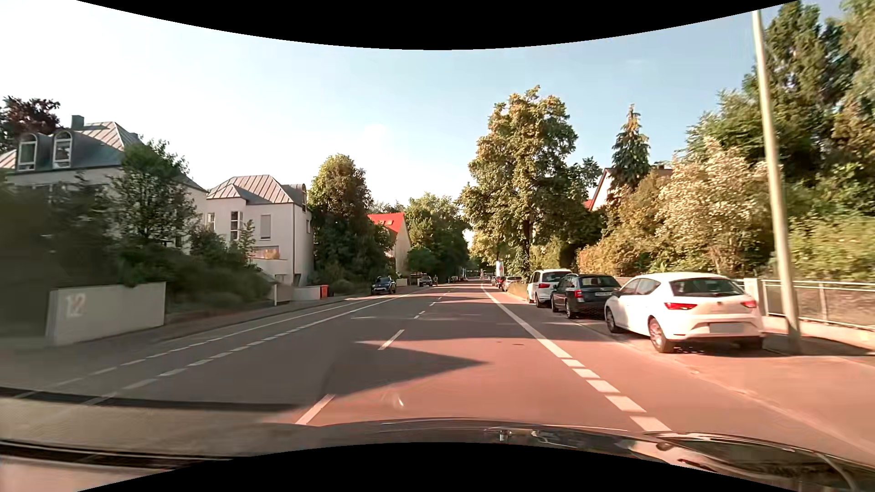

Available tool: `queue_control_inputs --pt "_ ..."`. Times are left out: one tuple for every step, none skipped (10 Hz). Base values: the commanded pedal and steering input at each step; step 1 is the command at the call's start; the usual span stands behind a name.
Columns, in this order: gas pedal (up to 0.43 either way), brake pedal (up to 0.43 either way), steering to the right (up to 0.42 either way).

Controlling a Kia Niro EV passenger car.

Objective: Follow the waypoints while adhering to traffic rules and regulations

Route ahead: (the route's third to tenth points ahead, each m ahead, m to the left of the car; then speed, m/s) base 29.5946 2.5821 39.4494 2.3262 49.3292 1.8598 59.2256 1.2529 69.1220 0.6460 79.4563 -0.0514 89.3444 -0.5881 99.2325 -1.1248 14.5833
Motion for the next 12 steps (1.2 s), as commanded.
queue_control_inputs --pt "0.169 0.006 0.004" --pt "0.169 0.006 0.004" --pt "0.169 0.006 0.004" --pt "0.169 0.006 0.004" --pt "0.169 0.006 0.004" --pt "0.169 0.006 0.004" --pt "0.169 0.006 0.003" --pt "0.169 0.012 0.004" --pt "0.169 0.006 0.004" --pt "0.169 0.006 0.003" --pt "0.169 0.006 0.003" --pt "0.169 0.006 0.003"
